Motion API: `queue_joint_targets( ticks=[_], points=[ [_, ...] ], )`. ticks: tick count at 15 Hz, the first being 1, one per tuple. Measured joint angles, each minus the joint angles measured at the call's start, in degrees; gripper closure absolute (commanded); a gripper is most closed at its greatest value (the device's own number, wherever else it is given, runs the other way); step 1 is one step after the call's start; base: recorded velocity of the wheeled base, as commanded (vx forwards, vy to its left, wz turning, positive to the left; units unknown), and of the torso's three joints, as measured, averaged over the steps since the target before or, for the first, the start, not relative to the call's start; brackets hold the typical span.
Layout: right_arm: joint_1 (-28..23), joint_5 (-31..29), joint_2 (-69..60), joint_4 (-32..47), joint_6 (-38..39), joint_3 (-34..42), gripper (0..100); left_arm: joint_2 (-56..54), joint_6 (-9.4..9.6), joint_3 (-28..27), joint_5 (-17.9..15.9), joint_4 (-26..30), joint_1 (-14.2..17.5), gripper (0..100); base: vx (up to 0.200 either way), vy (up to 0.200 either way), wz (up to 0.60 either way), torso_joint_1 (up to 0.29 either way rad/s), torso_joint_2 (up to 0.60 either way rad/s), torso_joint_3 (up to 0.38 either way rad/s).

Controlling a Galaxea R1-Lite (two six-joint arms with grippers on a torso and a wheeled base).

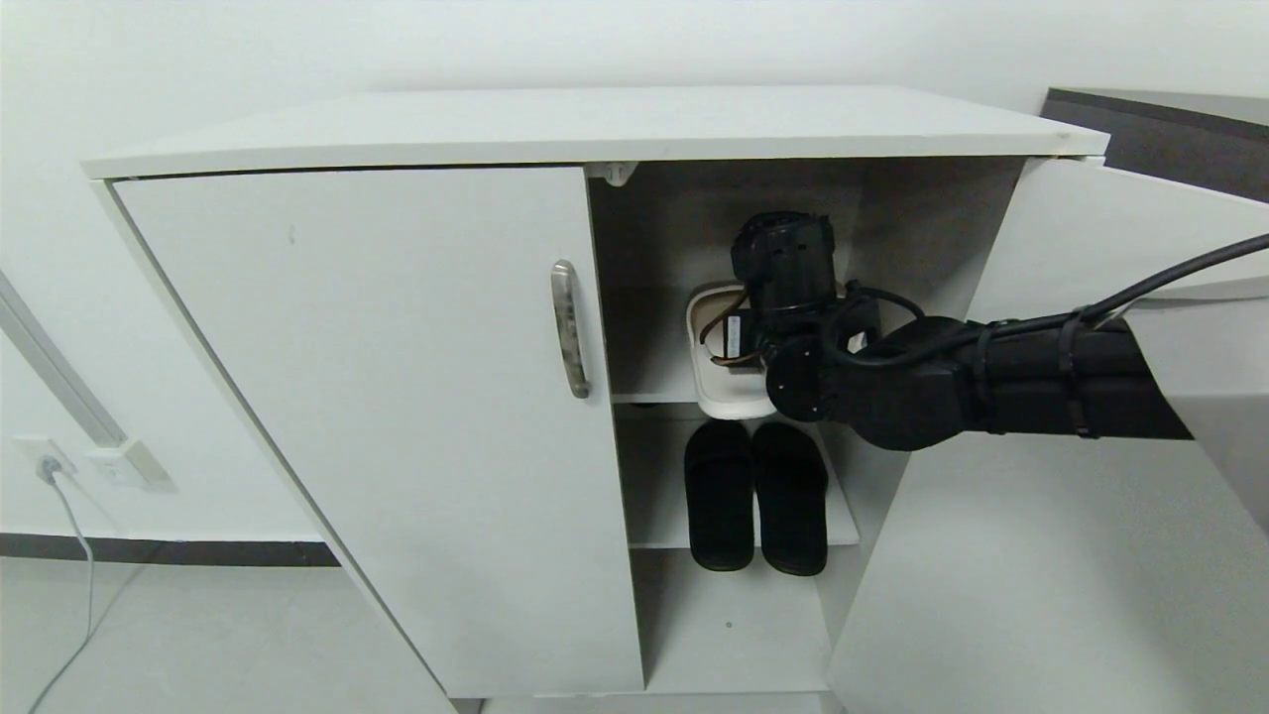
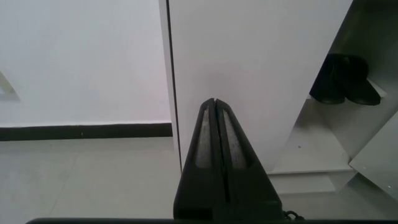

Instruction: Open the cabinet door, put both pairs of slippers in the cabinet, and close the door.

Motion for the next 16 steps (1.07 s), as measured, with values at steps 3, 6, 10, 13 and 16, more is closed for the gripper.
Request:
queue_joint_targets(
  ticks=[3, 6, 10, 13, 16],
  points=[
    [-0.17, 0.13, 0.22, 0.11, 0.00, -0.06, 100, 0.00, -0.07, 0.00, -0.09, 0.00, 0.00, 100, 0.000, 0.000, 0.00, 0.000, 0.00, 0.000],
    [-0.27, 0.09, 0.35, 0.17, 0.02, -0.22, 0, 0.00, -0.02, 0.00, -0.09, 0.00, 0.00, 100, 0.000, 0.000, 0.00, 0.000, 0.00, 0.000],
    [-0.02, 0.09, -0.15, 1.32, 0.11, 0.33, 0, 0.00, -0.10, 0.00, -0.02, 0.00, 0.00, 100, 0.000, 0.000, 0.00, 0.000, 0.00, 0.000],
    [1.22, -0.18, -2.29, 1.32, 0.39, 2.84, 0, 0.00, -0.05, 0.00, -0.07, 0.00, 0.02, 100, 0.000, 0.000, 0.00, 0.000, 0.00, 0.000],
    [3.25, -0.27, -5.74, 1.13, 0.59, 7.11, 0, 0.00, -0.02, 0.00, -0.05, 0.00, 0.02, 100, 0.000, 0.000, 0.00, 0.000, 0.00, 0.000]
  ],
)
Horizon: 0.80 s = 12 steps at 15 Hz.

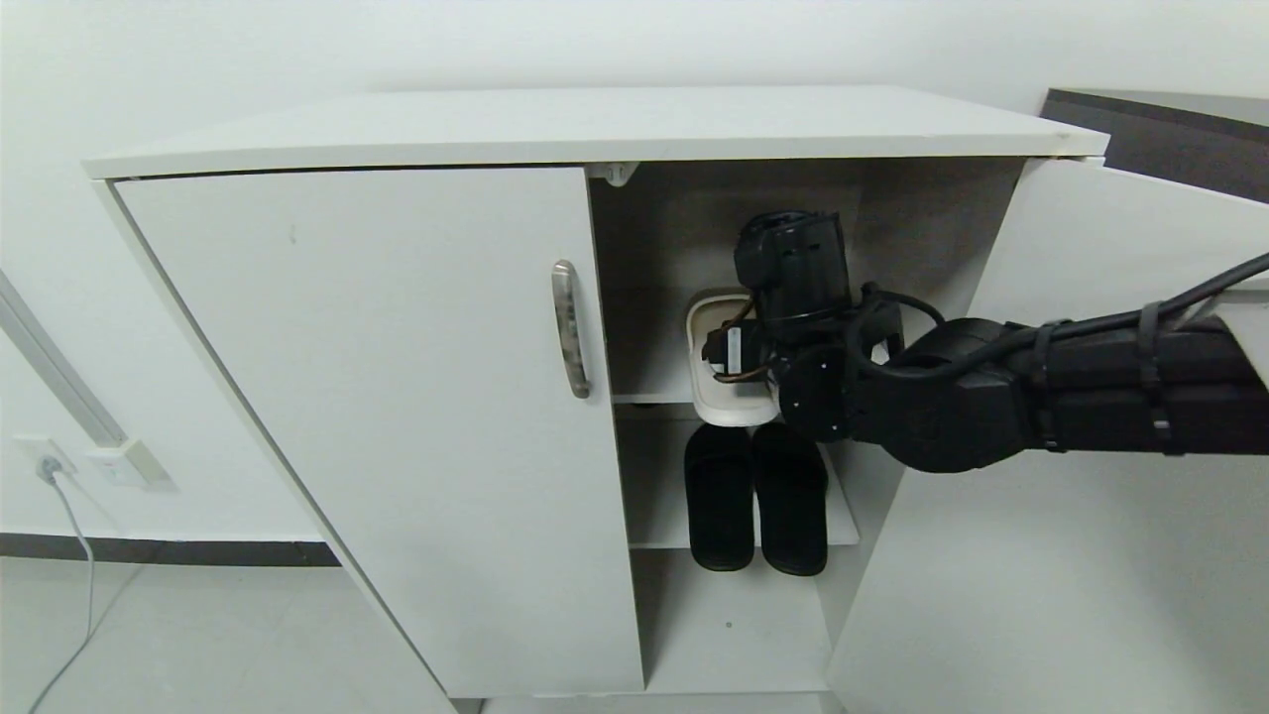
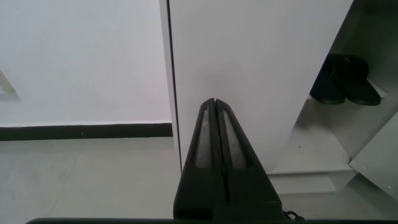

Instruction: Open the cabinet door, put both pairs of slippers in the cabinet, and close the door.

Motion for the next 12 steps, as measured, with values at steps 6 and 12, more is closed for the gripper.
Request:
queue_joint_targets(
  ticks=[6, 12],
  points=[
    [8.24, 1.45, -10.83, -4.12, 4.53, 19.10, 0, 0.00, -0.05, 0.00, -0.04, 0.00, 0.00, 100, 0.000, 0.000, 0.00, 0.000, 0.00, 0.000],
    [11.72, 8.05, -18.71, -14.02, 3.69, 32.59, 100, 0.00, -0.05, 0.00, -0.06, 0.00, -0.02, 100, 0.000, 0.000, 0.00, 0.000, 0.00, 0.000]
  ],
)
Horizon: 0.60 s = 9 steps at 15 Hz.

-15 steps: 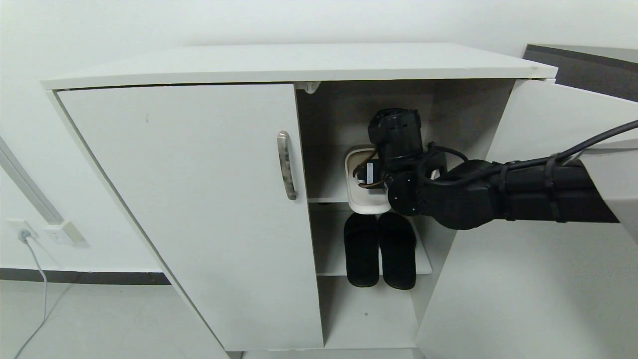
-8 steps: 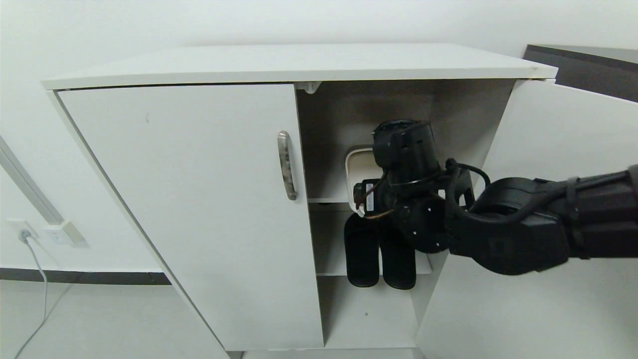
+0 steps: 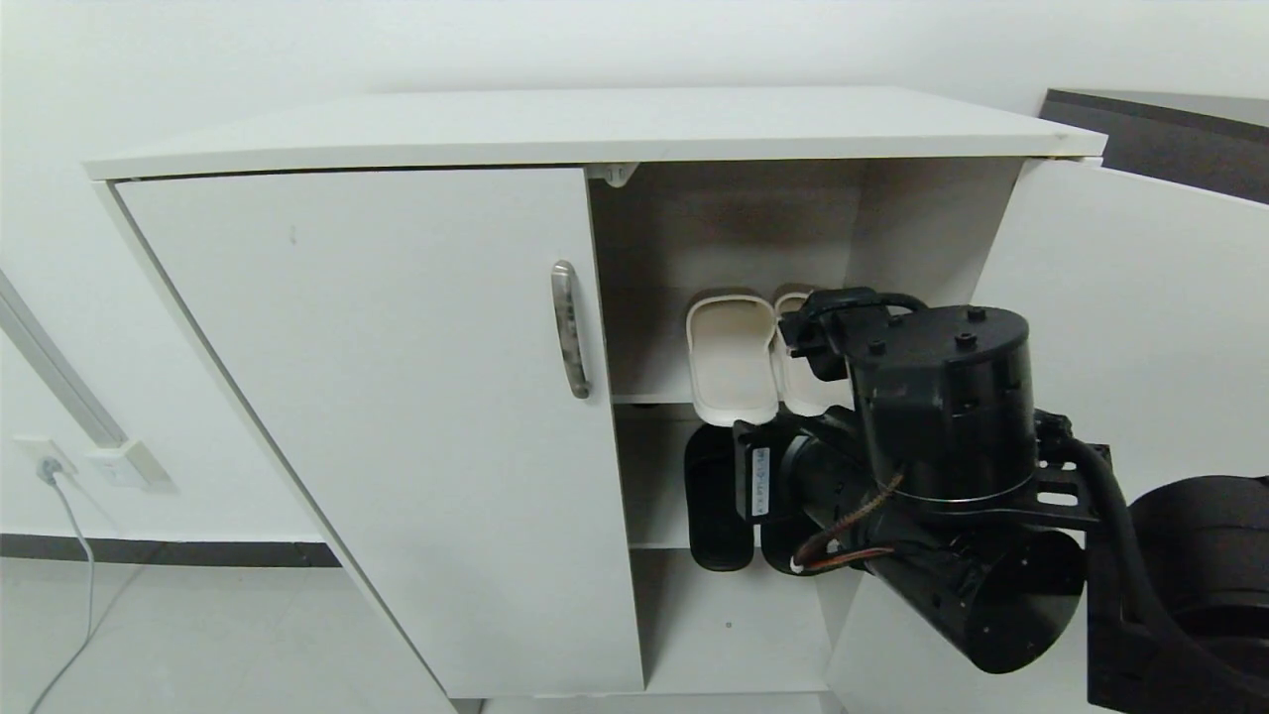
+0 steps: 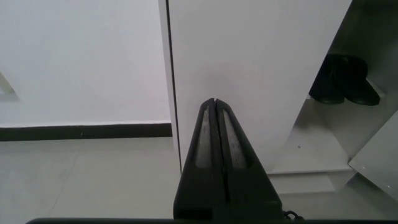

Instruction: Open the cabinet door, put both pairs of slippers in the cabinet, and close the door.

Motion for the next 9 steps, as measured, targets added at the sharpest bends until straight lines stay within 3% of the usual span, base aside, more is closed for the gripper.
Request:
queue_joint_targets(
  ticks=[9],
  points=[
    [0.28, -0.16, -0.15, -0.96, -0.37, 1.66, 100, 0.00, -0.02, 0.00, 0.02, 0.00, 0.00, 100, 0.000, 0.000, 0.00, 0.000, 0.00, 0.000]
  ],
)
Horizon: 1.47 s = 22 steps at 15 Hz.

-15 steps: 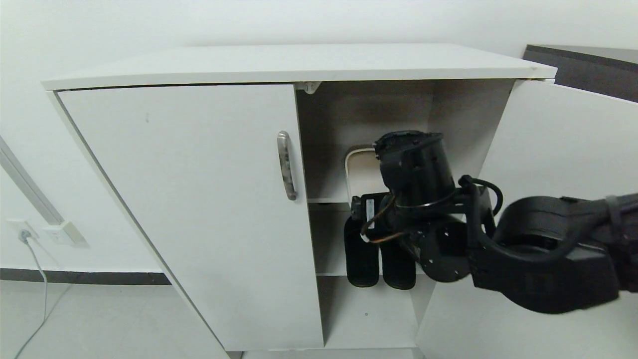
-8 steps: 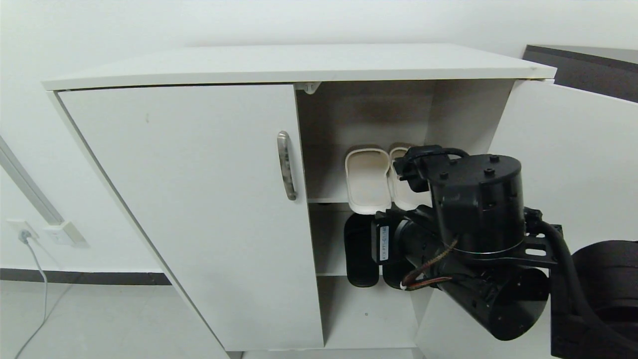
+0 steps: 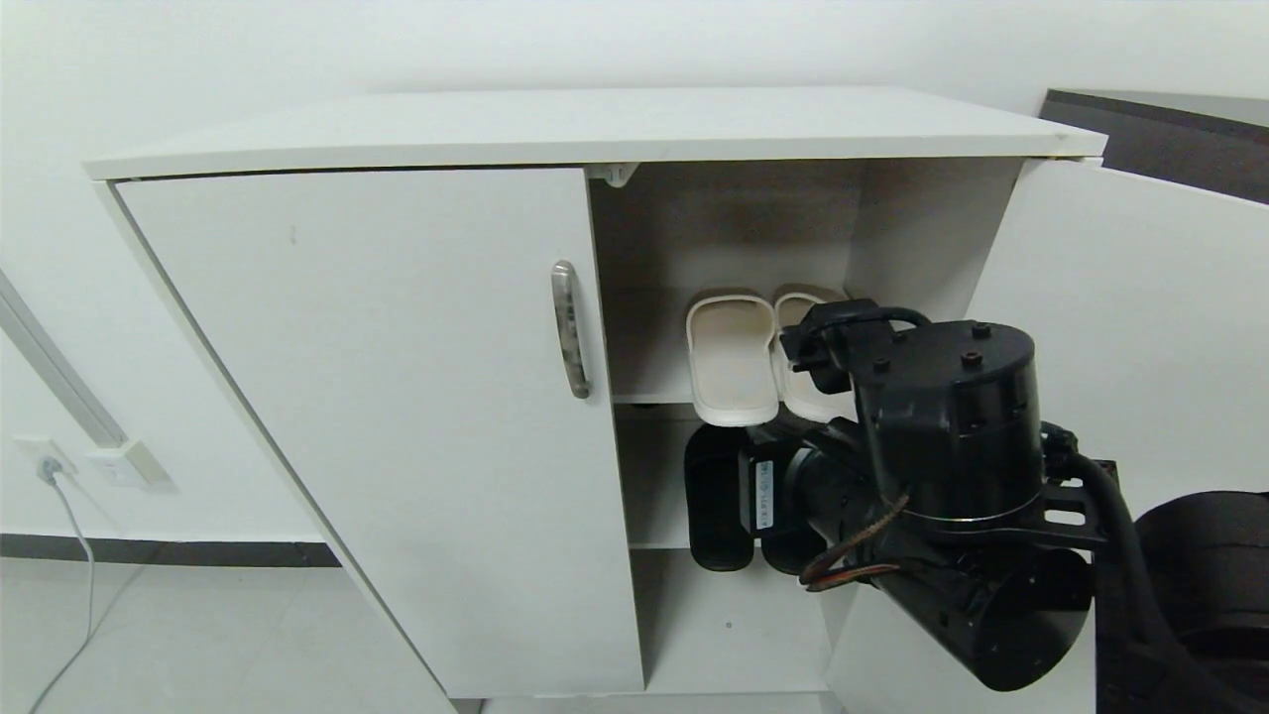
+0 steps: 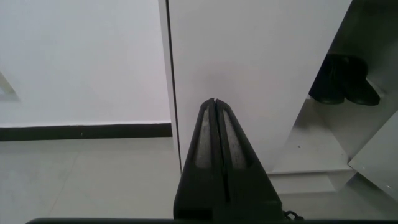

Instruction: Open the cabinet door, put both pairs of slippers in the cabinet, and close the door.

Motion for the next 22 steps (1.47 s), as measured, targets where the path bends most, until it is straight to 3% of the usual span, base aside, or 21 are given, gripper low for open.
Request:
queue_joint_targets(
  ticks=[2, 18, 22],
  points=[
    [-0.01, -0.01, 0.30, 0.00, 0.04, 0.11, 100, 0.00, 0.05, 0.00, -0.10, 0.00, 0.00, 100, 0.000, 0.000, 0.00, 0.000, 0.00, 0.000],
    [-2.27, 0.07, 1.30, -2.46, -1.58, 2.51, 100, 0.00, -0.01, 0.00, -0.12, 0.02, 0.00, 100, -0.200, 0.000, 0.00, 0.002, 0.00, 0.003],
    [-3.36, 0.10, 2.43, -7.56, -4.46, 4.88, 100, 0.00, 0.00, 0.00, -0.10, 0.02, 0.00, 100, 0.000, 0.000, 0.00, 0.000, 0.00, 0.000]
  ],
)
